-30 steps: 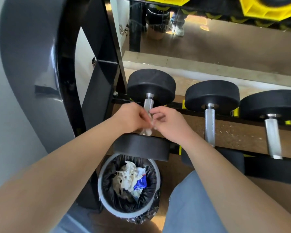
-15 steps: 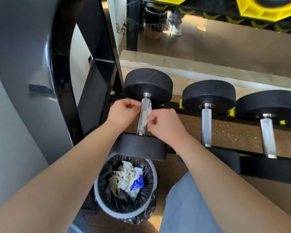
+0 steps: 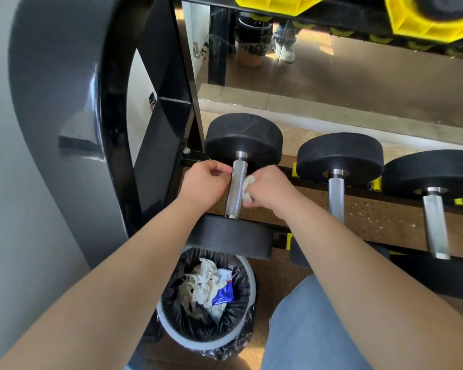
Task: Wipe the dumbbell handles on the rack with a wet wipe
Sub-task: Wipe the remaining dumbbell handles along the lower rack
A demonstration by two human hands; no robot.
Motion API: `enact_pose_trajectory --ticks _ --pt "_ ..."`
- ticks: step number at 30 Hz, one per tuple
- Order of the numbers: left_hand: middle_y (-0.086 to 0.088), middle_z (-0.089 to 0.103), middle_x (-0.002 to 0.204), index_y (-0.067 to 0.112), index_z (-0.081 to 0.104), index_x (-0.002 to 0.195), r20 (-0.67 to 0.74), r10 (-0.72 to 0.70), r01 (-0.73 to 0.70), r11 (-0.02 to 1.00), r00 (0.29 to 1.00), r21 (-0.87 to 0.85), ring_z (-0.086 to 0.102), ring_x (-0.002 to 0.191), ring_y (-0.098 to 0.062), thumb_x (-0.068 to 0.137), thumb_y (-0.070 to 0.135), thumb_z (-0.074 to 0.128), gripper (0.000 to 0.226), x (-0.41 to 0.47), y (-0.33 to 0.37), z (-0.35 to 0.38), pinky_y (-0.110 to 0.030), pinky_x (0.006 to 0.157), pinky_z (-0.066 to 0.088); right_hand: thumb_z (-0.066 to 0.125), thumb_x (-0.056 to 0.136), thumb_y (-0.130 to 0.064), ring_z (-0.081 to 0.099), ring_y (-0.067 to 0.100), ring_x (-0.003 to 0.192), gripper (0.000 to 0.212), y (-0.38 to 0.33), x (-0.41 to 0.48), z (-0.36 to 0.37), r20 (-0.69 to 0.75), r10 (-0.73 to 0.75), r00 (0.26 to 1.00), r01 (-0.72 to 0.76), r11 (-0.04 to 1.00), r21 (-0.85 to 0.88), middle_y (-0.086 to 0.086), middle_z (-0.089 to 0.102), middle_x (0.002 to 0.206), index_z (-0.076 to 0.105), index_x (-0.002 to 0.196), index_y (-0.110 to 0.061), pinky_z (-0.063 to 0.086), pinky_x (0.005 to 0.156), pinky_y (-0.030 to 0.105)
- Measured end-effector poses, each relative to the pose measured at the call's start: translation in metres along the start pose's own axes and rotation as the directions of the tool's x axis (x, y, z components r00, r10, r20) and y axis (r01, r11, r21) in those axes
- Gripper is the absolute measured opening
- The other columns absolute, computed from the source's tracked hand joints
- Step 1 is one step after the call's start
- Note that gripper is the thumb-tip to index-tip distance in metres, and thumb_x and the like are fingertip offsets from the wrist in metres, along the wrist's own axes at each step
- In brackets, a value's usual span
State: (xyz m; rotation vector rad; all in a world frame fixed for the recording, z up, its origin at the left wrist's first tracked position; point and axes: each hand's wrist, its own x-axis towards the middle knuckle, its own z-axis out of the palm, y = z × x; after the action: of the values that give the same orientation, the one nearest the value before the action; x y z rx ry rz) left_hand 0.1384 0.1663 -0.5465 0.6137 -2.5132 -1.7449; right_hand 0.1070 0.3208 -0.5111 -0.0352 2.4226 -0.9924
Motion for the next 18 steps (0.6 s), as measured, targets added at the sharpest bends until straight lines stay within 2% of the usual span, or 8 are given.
enact_pose_trajectory --ticks 1,2,4,7,10,13,15,18 --pt "0.009 0.075 0.083 0.034 0.074 0.082 0.006 0.003 -0.003 1.000 1.000 0.010 0.072 0.083 -0.014 0.088 0.024 0.067 0.014 0.001 0.000 0.001 -0.042 0.087 0.061 0.063 0.082 0.012 0.066 0.014 0.072 0.015 -0.001 -0.010 -0.001 0.145 0.045 0.988 -0.041 0.999 -0.031 0.005 0.065 0.074 0.068 0.084 -0.002 0.058 0.068 0.021" --pt "0.009 0.075 0.084 0.034 0.075 0.082 0.010 -0.001 0.001 1.000 1.000 0.014 0.072 0.084 -0.014 0.088 0.025 0.067 0.013 0.001 0.001 0.001 -0.041 0.087 0.061 0.058 0.085 0.015 0.063 0.014 0.072 0.020 -0.001 -0.018 -0.001 0.248 0.098 0.964 -0.096 0.995 -0.021 0.005 0.061 0.073 0.067 0.086 -0.003 0.055 0.067 0.019" --pt "0.010 0.074 0.083 0.034 0.075 0.082 0.015 -0.013 0.013 1.000 1.000 0.016 0.071 0.085 -0.014 0.087 0.026 0.067 0.012 0.002 0.001 0.002 -0.041 0.088 0.061 0.052 0.086 0.021 0.065 0.017 0.078 0.025 0.000 -0.023 0.001 0.310 0.143 0.940 -0.191 0.973 0.131 0.011 0.060 0.077 0.067 0.089 0.002 0.059 0.075 0.027" --pt "0.009 0.075 0.083 0.034 0.075 0.082 0.033 -0.031 0.031 1.000 0.999 0.002 0.073 0.086 -0.016 0.083 0.029 0.066 0.010 0.000 0.002 0.001 -0.043 0.088 0.061 0.061 0.077 0.014 0.073 0.029 0.087 0.027 -0.004 -0.004 0.001 0.149 0.197 0.969 -0.239 0.898 0.369 0.021 0.069 0.092 0.068 0.101 0.005 0.058 0.094 0.051" --pt "0.007 0.076 0.079 0.033 0.076 0.081 0.055 -0.056 0.058 0.997 0.997 -0.046 0.074 0.083 -0.021 0.075 0.033 0.063 0.013 -0.002 0.002 -0.001 -0.047 0.087 0.062 0.074 0.067 0.004 0.074 0.034 0.092 0.023 -0.003 0.015 0.001 -0.138 0.164 0.977 -0.081 0.878 0.472 0.019 0.075 0.096 0.075 0.080 -0.015 0.061 0.087 0.054" --pt "0.008 0.075 0.075 0.031 0.075 0.083 0.061 -0.055 0.059 0.997 0.997 -0.058 0.073 0.078 -0.019 0.079 0.029 0.065 0.011 0.000 0.000 0.000 -0.046 0.087 0.062 0.076 0.079 -0.005 0.070 0.016 0.091 0.024 0.000 0.000 0.003 -0.282 0.048 0.958 0.057 0.934 0.352 -0.001 0.074 0.093 0.075 0.079 -0.028 0.060 0.085 0.038" --pt "0.008 0.074 0.073 0.030 0.075 0.083 0.046 -0.052 0.055 0.997 0.998 -0.060 0.072 0.076 -0.018 0.083 0.025 0.066 0.010 -0.002 0.001 -0.001 -0.042 0.085 0.062 0.074 0.083 -0.008 0.067 0.009 0.087 0.023 0.008 -0.014 0.007 -0.216 -0.080 0.973 0.122 0.974 0.189 -0.009 0.072 0.087 0.075 0.076 -0.031 0.056 0.081 0.029" --pt "0.002 0.073 0.073 0.026 0.073 0.087 0.051 -0.055 0.059 0.996 0.997 -0.066 0.071 0.074 -0.018 0.090 0.016 0.064 0.014 -0.003 0.002 0.000 -0.033 0.075 0.061 0.076 0.080 -0.008 0.066 0.008 0.084 0.023 0.015 -0.027 0.013 -0.074 -0.126 0.989 0.130 0.991 0.044 -0.012 0.071 0.080 0.076 0.073 -0.030 0.055 0.078 0.027"
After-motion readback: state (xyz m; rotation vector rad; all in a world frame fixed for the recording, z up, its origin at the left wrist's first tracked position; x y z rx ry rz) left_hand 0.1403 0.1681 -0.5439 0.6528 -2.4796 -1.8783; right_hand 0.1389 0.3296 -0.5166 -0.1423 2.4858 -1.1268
